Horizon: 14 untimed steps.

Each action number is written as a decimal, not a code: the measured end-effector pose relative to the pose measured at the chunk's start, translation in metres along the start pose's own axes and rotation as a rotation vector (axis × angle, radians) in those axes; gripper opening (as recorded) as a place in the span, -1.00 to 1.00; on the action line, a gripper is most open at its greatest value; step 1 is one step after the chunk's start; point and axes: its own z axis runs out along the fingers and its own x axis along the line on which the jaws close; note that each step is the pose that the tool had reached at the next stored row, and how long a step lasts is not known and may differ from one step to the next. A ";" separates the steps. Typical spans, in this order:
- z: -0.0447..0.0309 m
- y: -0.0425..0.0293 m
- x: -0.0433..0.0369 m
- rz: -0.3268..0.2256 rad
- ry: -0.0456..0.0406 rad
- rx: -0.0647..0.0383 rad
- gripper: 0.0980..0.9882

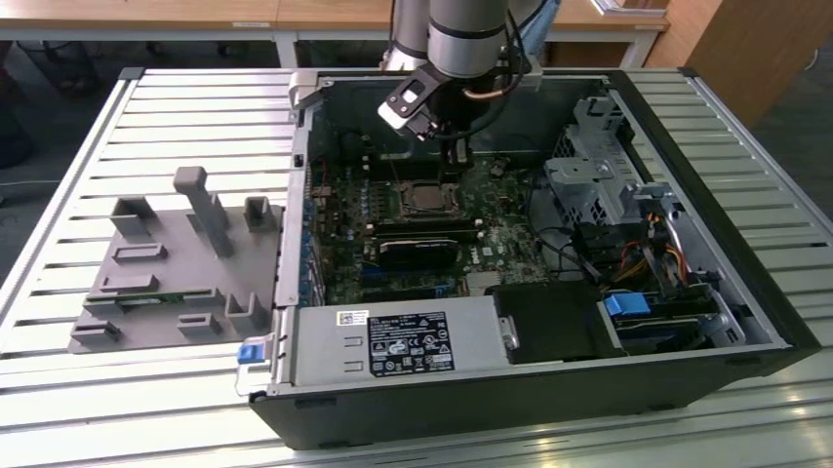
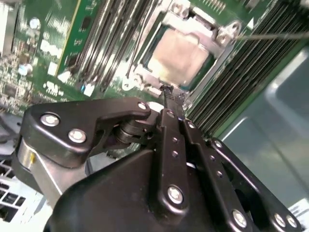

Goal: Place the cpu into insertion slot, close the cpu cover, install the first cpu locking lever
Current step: 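Place the cpu into insertion slot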

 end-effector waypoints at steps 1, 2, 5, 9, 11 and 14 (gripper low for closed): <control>0.0006 -0.0024 0.0000 0.000 0.0002 0.000 -0.98; 0.0015 -0.0045 0.0000 0.000 0.0002 0.000 -0.98; 0.0068 -0.0084 -0.0001 0.000 0.0002 0.000 -0.98; 0.0132 -0.0157 -0.0004 -0.001 0.0001 0.000 -0.98; 0.0150 -0.0207 -0.0004 -0.001 0.0002 0.000 -0.98; 0.0170 -0.0284 -0.0006 -0.002 0.0000 0.000 -0.98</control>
